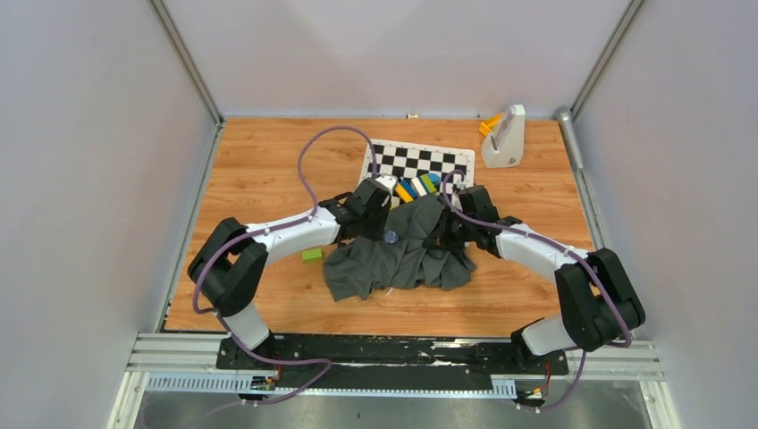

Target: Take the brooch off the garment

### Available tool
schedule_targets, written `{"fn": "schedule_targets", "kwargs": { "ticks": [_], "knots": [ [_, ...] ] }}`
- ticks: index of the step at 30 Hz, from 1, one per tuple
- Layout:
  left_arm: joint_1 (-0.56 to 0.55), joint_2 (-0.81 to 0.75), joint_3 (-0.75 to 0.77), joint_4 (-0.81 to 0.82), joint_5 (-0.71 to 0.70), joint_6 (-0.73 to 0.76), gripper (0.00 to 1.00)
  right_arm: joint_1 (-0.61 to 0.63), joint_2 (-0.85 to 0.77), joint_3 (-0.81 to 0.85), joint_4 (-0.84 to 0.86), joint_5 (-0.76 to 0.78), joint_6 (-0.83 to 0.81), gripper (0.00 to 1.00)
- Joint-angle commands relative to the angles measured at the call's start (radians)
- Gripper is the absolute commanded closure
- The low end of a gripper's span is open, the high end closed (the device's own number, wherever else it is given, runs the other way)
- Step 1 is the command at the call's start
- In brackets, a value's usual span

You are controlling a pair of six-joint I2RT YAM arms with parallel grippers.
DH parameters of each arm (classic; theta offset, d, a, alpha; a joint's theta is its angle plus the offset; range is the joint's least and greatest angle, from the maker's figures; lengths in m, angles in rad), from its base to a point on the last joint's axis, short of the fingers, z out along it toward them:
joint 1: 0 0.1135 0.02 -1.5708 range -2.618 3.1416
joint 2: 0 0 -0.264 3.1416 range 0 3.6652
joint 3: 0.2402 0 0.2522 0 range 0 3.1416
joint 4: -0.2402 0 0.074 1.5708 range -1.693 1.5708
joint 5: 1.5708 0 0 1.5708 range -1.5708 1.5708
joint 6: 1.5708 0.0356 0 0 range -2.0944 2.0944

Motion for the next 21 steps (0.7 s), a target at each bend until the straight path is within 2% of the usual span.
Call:
{"fn": "schedule_targets", "kwargs": {
  "ticks": [1, 4, 8, 11, 14, 16, 21],
  "knots": [
    [0.005, -0.078, -0.02, 0.101, 0.129, -0.016, 0.67, -0.004, -0.016, 0.028, 0.011, -0.021, -0.02, 1.0],
    [-0.015, -0.052, 0.021, 0.069, 0.107, 0.003, 0.58, -0.004, -0.017, 0.018, 0.022, -0.04, -0.017, 1.0],
    [-0.081, 0.025, 0.125, -0.048, 0.001, 0.031, 0.55, -0.004, -0.016, 0.007, 0.032, -0.056, -0.014, 1.0],
    [-0.093, 0.075, 0.164, -0.074, -0.032, 0.027, 0.51, -0.004, -0.014, 0.003, 0.036, -0.059, -0.013, 1.0],
    [-0.094, 0.128, 0.188, -0.089, -0.073, 0.025, 0.41, -0.004, -0.017, -0.004, 0.04, -0.061, -0.012, 1.0],
    [-0.094, 0.153, 0.197, -0.092, -0.084, 0.025, 0.38, -0.005, -0.02, -0.009, 0.043, -0.06, -0.013, 1.0],
    [-0.094, 0.19, 0.213, -0.105, -0.152, 0.01, 0.37, -0.004, -0.021, -0.019, 0.047, -0.06, -0.014, 1.0]
  ]
}}
